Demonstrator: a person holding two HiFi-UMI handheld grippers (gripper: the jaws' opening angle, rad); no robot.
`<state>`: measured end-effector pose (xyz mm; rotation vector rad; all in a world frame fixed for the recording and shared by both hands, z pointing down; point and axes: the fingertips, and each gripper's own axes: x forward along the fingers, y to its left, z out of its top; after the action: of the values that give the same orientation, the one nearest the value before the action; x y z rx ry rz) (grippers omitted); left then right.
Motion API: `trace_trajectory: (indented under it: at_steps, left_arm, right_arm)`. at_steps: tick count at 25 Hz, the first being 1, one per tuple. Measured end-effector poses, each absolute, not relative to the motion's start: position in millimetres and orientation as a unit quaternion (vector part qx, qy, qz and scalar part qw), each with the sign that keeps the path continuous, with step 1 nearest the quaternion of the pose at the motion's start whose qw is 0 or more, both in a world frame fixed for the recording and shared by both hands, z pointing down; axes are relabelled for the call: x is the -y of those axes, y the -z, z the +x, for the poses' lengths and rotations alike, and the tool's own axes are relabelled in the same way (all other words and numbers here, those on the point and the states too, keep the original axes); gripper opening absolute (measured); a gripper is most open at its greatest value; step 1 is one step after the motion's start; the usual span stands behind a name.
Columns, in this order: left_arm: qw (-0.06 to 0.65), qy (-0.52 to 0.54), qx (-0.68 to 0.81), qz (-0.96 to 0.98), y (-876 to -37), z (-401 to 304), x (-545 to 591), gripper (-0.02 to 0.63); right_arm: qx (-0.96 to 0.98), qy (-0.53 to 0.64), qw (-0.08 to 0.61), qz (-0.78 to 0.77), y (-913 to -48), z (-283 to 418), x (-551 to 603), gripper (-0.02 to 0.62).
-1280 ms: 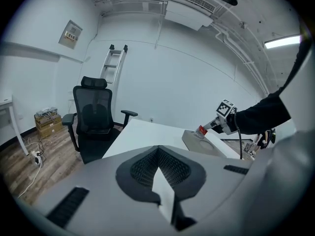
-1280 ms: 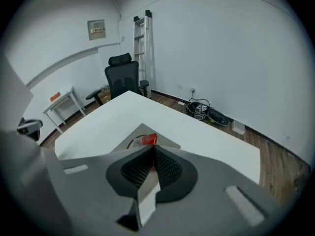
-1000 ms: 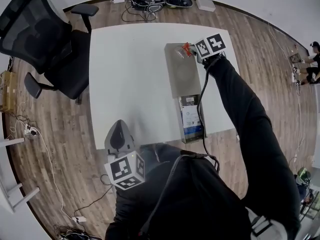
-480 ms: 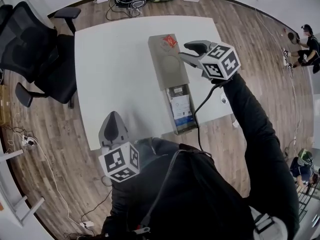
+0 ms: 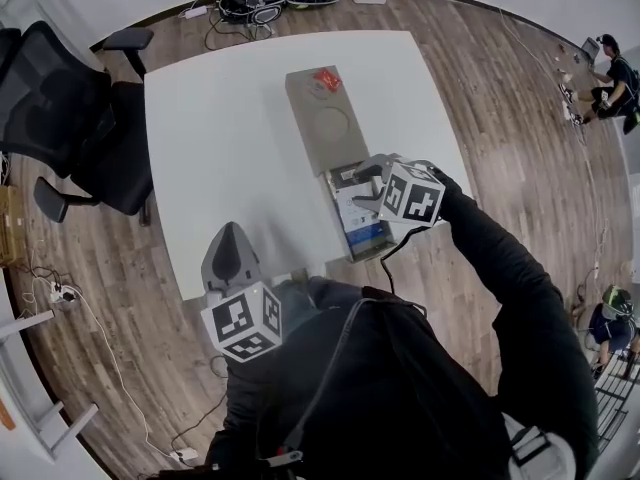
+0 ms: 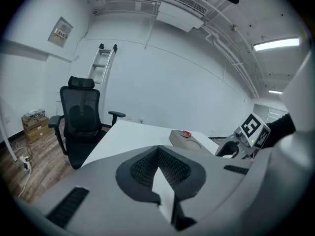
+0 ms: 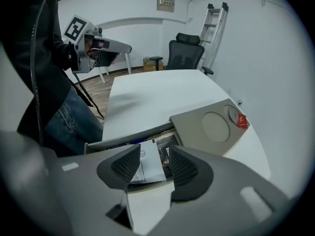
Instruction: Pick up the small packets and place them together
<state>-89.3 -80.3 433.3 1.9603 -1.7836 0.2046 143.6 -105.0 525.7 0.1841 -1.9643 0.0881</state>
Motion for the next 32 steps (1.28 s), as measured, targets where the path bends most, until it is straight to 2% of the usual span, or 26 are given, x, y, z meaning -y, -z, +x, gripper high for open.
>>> trace_trajectory:
  at_steps: [14,23,28,32]
  left_arm:
    - [0.245,-0.075,0.662,0.704,-439,-95,62,-0.002]
    - [0.244,-0.078,0.662,0.705,-437,-94,58,-0.002]
    - [0.241,-0.077,0.660,0.708,-434,-92,59,-0.002]
    - [0.241,-0.076,0.661,0.706,-435,-94,59,-0.002]
  right_arm:
    - [0.752,0.026,0.658,-0.034,-578,151,65,0.215]
    - [0.736,0.049,0.675,-0.013,-590,154,63,0.212]
    - [0.727,0.051,0.685,0.005,-590,154,62,0.162]
    - [0.726,0.047,0.686,0.015,-589,155,63,0.095]
